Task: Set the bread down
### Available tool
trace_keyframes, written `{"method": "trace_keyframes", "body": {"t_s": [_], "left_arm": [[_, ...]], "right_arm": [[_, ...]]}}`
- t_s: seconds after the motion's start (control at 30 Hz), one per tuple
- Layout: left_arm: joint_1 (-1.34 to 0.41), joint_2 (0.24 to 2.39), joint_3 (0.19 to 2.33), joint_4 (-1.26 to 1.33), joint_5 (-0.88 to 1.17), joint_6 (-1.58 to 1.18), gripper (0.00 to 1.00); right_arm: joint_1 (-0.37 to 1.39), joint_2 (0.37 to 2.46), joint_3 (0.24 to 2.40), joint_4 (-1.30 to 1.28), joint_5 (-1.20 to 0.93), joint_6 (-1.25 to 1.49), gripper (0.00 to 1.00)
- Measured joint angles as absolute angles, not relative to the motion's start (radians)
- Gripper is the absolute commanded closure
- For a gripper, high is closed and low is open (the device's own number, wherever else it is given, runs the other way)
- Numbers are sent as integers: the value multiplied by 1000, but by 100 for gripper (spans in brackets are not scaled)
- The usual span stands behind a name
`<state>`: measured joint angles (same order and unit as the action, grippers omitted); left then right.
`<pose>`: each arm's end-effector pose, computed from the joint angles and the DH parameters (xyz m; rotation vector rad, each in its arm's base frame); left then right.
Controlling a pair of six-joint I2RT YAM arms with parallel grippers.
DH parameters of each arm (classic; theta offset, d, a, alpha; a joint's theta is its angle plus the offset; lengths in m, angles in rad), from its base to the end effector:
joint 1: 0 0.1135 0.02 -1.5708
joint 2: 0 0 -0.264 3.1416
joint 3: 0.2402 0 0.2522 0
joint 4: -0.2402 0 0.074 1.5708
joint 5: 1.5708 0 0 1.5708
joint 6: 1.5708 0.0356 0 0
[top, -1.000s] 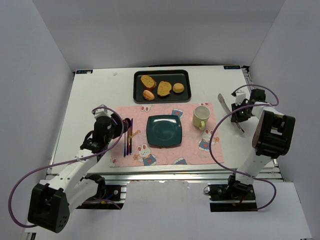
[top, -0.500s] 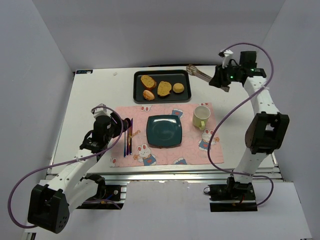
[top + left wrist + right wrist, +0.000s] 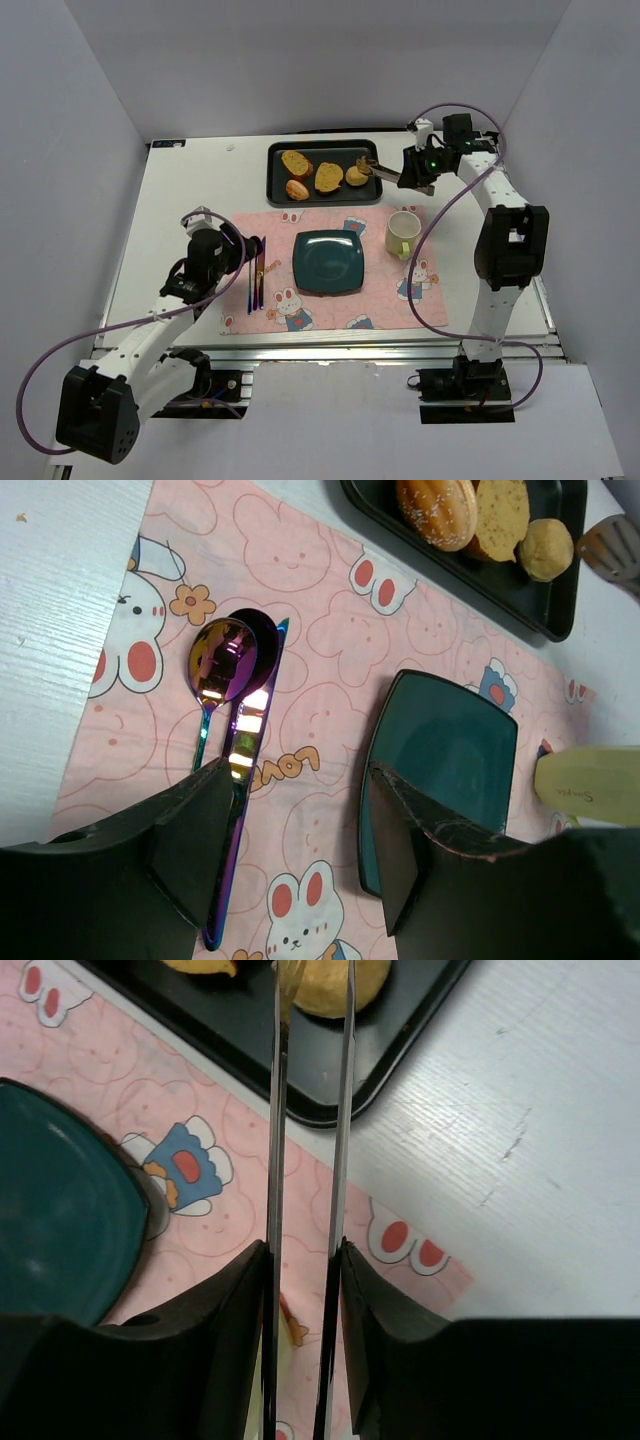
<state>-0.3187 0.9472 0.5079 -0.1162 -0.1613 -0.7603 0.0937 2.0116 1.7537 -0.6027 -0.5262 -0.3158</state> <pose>0.1972 -0.0590 0.2204 -0.5657 2.0785 -0.4657 0.4495 0.0602 0.2683 -0.7025 2.2370 0.5287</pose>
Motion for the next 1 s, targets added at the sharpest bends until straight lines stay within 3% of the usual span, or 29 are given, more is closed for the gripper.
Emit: {"method": "trace_keyframes", "body": {"t_s": [0.37,1.0], "left_arm": [[-319,991,512,-97,-160,-761,34],[-319,978,512,-97,-160,-767,34]], "right_arm": [[123,1955,1685,-541,-466,-353,48],[135,2004,1685,-520,-417,-368,45]]}}
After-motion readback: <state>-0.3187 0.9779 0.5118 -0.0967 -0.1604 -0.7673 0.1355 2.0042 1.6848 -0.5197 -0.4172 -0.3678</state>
